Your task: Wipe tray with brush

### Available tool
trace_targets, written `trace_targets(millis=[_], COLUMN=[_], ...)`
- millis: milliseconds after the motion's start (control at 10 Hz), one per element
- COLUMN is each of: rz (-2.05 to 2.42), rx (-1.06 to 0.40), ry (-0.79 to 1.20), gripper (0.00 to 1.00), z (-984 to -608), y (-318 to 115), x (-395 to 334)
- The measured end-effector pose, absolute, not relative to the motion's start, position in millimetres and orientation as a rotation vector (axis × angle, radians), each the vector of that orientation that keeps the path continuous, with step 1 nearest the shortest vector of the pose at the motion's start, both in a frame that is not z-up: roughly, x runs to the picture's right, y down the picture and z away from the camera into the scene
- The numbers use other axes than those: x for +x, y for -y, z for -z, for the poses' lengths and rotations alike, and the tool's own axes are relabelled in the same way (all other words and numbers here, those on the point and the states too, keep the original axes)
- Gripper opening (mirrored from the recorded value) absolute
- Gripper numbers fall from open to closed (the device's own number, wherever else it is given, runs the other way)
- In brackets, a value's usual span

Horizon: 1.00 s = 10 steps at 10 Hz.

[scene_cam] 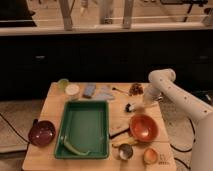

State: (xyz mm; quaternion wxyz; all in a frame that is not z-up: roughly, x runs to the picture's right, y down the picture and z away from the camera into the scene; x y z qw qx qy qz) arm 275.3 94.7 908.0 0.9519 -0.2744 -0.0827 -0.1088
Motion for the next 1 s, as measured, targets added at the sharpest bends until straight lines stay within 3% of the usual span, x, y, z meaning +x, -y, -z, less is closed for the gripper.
trace_targets(millis=[500, 1000], rz=[0.242, 0.315], rx=[-0.524, -0.474], ry=[0.181, 0.200], gripper=[0.00, 0.00], z=[-896.2, -857.8], y=[-82.9, -61.4], x=[273.7, 257.3])
